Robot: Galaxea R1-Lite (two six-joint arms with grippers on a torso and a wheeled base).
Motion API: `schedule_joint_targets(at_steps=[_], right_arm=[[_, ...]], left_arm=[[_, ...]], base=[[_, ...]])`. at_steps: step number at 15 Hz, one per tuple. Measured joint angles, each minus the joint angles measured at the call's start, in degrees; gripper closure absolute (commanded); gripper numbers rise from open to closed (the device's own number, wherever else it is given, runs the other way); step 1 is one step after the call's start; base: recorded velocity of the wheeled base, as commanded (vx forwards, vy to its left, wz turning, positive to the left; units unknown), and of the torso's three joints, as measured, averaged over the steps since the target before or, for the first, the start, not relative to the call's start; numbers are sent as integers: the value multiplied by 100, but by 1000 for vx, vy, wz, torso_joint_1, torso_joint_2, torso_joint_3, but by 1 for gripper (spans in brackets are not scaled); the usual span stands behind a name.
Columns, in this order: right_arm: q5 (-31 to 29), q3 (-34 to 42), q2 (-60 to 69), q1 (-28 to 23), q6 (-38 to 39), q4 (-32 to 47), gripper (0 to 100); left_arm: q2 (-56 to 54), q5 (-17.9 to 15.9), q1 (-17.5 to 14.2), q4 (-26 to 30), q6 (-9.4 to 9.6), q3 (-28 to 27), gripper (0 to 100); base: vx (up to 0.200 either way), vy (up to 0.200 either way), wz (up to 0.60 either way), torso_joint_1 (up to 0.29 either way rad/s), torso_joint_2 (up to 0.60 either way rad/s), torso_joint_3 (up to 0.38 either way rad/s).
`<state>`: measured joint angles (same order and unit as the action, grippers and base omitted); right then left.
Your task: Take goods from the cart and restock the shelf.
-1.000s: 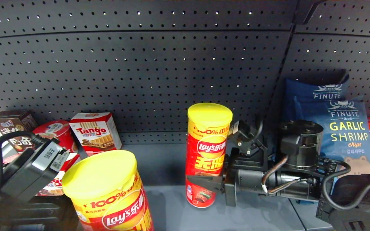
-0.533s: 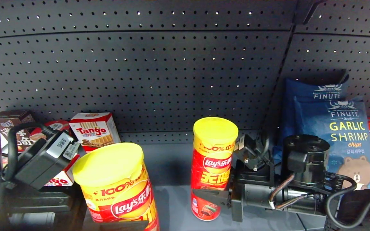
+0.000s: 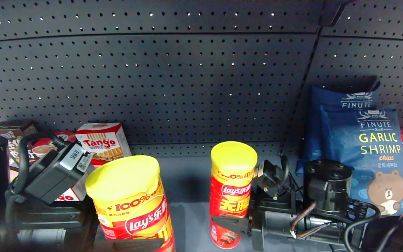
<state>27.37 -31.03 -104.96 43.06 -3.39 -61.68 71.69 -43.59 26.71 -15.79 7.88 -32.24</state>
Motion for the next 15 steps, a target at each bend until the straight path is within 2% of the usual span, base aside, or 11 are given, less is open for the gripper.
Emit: schedule_joint_targets(at_steps=[5,6,15], right_arm=[[0,96,-59,-21,-16,-44,100],[0,107,-61,-32,-16,-41,0],[-24,217,66,-48,2,5,0]], left_arm=[[50,-6,0,-11,2,9,100],[55,-6,0,-11,2,9,100],[57,-9,0,-5,2,9,100]], base=[[0,0,0,0,0,0],[0,0,0,0,0,0],[0,0,0,0,0,0]])
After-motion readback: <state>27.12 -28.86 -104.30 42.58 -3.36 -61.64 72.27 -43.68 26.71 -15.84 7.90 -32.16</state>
